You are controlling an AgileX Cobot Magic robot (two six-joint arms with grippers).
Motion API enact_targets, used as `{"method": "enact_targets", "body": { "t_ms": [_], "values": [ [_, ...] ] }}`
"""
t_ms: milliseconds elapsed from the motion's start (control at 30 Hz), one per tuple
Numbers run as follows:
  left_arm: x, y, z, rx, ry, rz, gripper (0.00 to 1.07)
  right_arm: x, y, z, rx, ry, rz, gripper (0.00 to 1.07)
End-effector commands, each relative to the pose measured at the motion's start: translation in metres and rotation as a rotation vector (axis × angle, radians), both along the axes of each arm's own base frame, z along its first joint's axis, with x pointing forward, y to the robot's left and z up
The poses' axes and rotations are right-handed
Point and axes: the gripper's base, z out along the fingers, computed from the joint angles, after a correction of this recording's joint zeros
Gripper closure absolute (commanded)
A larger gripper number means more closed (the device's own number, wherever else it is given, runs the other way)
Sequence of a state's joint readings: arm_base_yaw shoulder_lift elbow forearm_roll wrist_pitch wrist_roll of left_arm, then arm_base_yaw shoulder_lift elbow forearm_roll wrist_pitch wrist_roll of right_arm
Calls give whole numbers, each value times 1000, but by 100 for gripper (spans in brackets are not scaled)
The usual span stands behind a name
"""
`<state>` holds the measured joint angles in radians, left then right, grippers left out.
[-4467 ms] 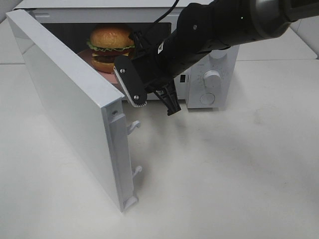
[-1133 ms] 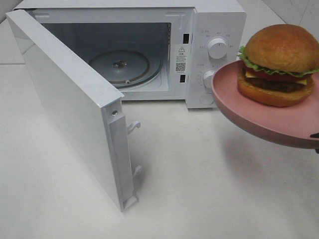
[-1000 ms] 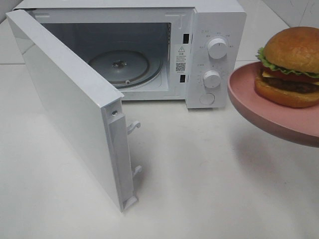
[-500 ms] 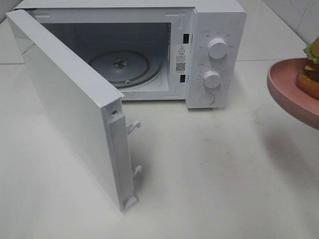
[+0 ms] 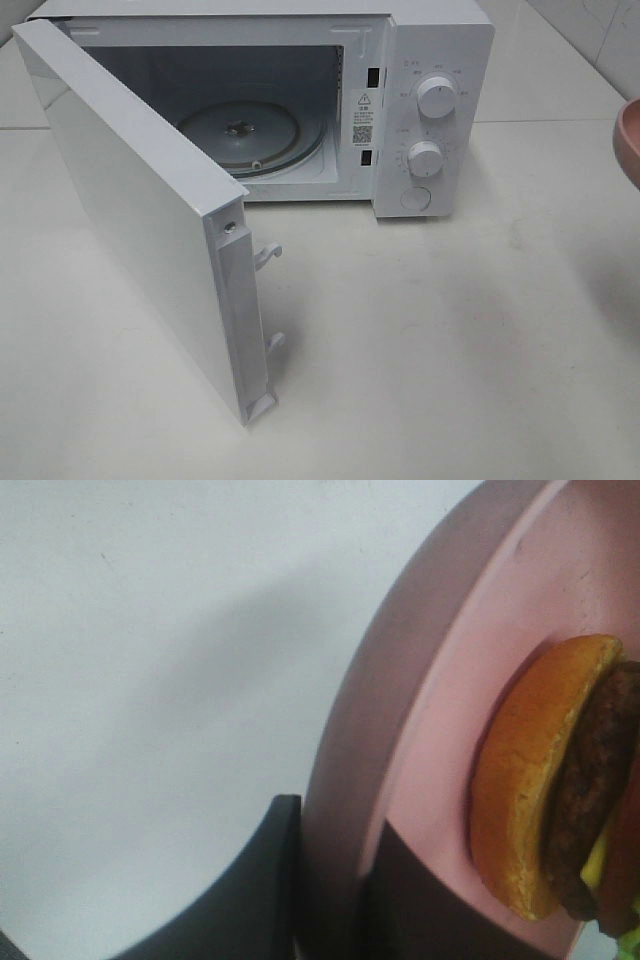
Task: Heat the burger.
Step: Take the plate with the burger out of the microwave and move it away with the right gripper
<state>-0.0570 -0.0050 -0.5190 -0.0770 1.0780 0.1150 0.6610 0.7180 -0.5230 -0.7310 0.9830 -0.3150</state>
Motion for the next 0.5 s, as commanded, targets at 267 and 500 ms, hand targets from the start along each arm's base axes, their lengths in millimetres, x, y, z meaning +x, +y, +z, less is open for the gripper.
{"method": "enact_targets", "body": {
  "t_ms": [267,500],
  "values": [
    [-2,-1,0,-10,-20,-2,7,8,-8,6,-44,-95,-200,107],
    [-2,-1,0,-10,-20,-2,7,20,-2,-2,-10,-116,-337,107]
  ]
}}
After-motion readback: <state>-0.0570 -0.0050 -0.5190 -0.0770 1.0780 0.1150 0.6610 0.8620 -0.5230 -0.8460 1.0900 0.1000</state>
